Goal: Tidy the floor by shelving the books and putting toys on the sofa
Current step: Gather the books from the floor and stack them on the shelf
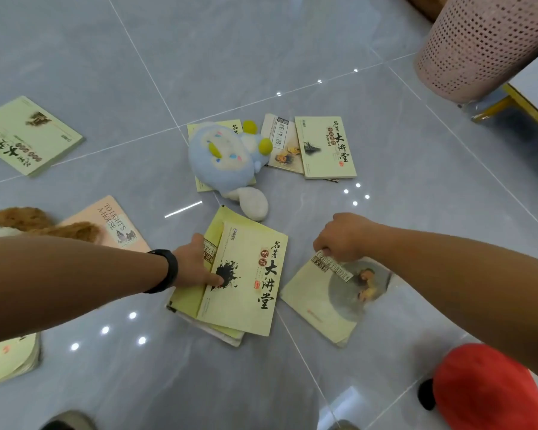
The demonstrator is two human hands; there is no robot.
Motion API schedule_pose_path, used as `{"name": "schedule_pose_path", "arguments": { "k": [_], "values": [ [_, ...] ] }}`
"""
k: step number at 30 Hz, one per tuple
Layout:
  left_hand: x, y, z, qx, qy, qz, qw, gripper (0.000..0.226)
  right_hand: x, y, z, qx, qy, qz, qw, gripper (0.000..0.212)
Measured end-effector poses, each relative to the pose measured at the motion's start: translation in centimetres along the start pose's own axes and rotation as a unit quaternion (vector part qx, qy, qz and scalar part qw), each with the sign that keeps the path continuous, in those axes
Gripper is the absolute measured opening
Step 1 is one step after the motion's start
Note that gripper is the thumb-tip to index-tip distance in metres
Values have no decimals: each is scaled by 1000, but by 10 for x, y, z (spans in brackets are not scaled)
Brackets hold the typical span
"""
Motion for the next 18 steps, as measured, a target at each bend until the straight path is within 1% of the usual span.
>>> {"name": "schedule_pose_path", "arguments": {
  "k": [2, 4, 8, 10, 11, 13, 15, 18],
  "values": [
    [4, 3, 0, 17, -13, 7, 1000, 82, -7, 1, 0, -38, 7, -48, 998, 19],
    [8, 6, -1, 37, -22, 23, 999, 77, -5, 1, 0, -58, 19, -76, 995, 16],
    [15, 17, 0, 89, -53, 73, 992, 80, 12, -6, 3, -87, 48, -129, 987, 21],
    [20, 20, -1, 122, -37, 53, 990, 73, 16, -8, 6, -104, 66, -141, 982, 25],
    [21, 19, -3, 152, -21, 25, 988, 66, 17, -7, 7, -105, 73, -139, 982, 28],
    [19, 15, -9, 208, -1, -18, 978, 56, 18, -6, 9, -91, 83, -132, 984, 35],
    [14, 14, -15, 214, 0, -32, 976, 53, 21, -4, 11, -77, 88, -123, 986, 40],
    [8, 17, -17, 172, -2, -43, 984, 47, 29, 1, 9, -99, 108, -96, 985, 44]
  ]
}}
Point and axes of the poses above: each hand's wrist, its own z-axis towards the middle knuckle, its own y-axis out of the back of the hand, x = y × z, the point moved 3 cm from there along z, towards the middle knuckle, and after that the axes turned 1 degree about z, right-handed, at the moved point
